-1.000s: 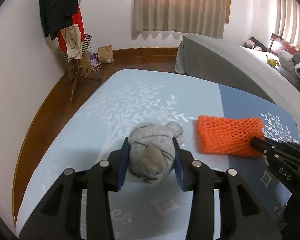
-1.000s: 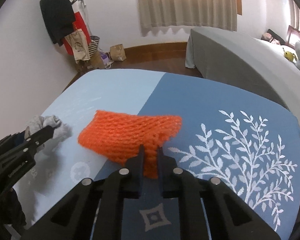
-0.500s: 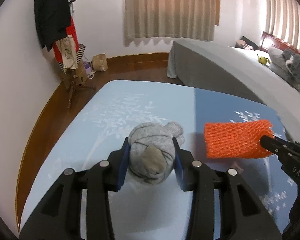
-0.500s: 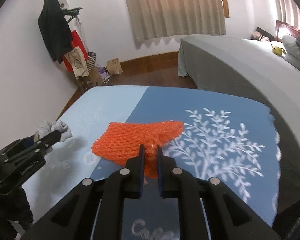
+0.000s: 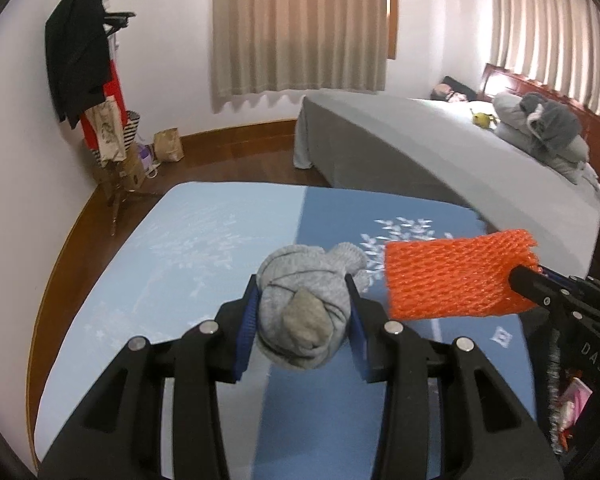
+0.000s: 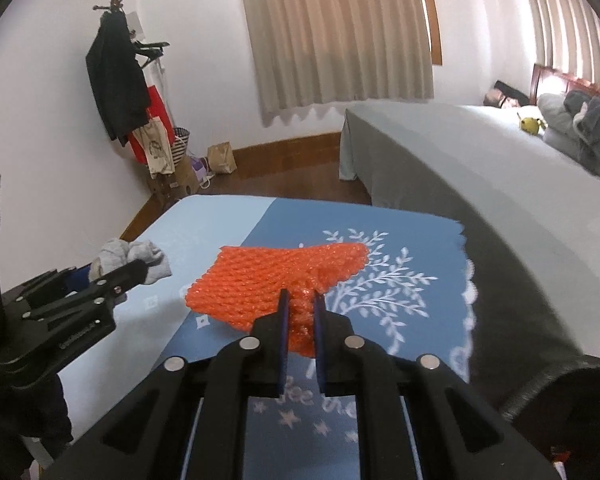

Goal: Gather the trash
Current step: 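Carry the grey sock and orange foam sleeve over the bin with both grippers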

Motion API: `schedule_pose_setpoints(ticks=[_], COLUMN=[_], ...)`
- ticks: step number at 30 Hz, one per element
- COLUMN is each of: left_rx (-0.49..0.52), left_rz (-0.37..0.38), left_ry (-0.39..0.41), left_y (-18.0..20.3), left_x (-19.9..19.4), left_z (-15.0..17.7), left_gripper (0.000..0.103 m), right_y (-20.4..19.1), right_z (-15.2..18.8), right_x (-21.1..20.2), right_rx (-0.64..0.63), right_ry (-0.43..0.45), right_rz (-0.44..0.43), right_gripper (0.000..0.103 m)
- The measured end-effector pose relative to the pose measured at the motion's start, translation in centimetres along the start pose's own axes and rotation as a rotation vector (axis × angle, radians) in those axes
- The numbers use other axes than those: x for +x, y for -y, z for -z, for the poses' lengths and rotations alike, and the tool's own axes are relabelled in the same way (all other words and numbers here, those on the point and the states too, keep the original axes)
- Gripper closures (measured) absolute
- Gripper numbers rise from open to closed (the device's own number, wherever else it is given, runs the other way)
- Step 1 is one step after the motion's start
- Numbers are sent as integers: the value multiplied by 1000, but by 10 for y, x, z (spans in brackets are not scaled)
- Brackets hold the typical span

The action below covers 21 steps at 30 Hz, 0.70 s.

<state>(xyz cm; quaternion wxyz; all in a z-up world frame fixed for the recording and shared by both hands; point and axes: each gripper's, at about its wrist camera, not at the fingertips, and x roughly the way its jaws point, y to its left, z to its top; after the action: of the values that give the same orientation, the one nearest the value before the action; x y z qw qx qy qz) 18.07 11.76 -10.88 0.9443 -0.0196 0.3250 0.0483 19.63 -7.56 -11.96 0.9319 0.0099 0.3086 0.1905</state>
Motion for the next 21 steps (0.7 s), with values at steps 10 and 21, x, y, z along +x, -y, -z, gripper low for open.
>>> schedule_pose_setpoints(ticks=[10,21], left_rx=[65,141], left_rz=[69,192], left_ry=[27,64], left_y=[52,120], left_x=[-52,-102], left_z=[10,26], left_gripper=[65,65], right_y=[29,80], right_z=[21,42], right_x=[-87,-168], right_rx=[5,93], right_ry=[74,129], right_rz=[61,164], right_gripper=[92,92])
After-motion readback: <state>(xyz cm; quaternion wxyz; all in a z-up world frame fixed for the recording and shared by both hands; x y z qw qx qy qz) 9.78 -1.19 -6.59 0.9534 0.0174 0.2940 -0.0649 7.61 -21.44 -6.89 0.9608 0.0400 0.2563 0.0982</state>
